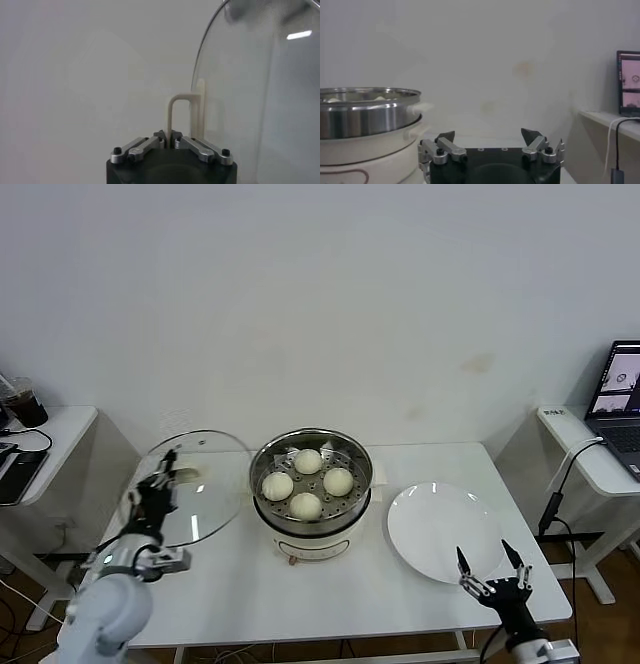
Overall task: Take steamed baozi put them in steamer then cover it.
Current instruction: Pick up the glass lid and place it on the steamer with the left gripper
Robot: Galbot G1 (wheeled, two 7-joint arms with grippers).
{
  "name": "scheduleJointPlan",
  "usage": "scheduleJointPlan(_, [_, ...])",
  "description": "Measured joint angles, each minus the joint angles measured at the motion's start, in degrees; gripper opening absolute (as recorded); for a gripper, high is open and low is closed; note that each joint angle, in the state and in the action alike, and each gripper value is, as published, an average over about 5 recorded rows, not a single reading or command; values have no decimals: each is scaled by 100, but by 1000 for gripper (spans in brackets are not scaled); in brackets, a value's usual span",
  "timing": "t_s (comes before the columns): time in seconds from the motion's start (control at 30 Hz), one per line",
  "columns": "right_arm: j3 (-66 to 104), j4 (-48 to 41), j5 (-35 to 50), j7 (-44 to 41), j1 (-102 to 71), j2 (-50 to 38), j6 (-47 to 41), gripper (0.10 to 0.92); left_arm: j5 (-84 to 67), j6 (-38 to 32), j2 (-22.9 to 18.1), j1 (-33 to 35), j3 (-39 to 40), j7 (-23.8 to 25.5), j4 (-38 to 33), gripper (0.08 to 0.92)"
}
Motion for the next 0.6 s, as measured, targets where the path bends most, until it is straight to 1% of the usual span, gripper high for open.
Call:
scheduleJointPlan(0.13, [-42,-22,-180,11,21,82,-7,823,194,257,-132,-572,619,183,142,140])
scheduleJointPlan(0.27, [-89,-57,-361,12,57,131,-17,823,620,487,-380,-1074,1126,494,320,140])
scheduleJointPlan(0.43, [-149,-111,-532,7,93,153,-27,823,1317,655,-841,-1530,1515,925,567,140])
scheduleJointPlan(0.6, [-216,-196,-657,-3,135,159,-31,823,1949,782,-1370,-1802,1754,1304,852,140])
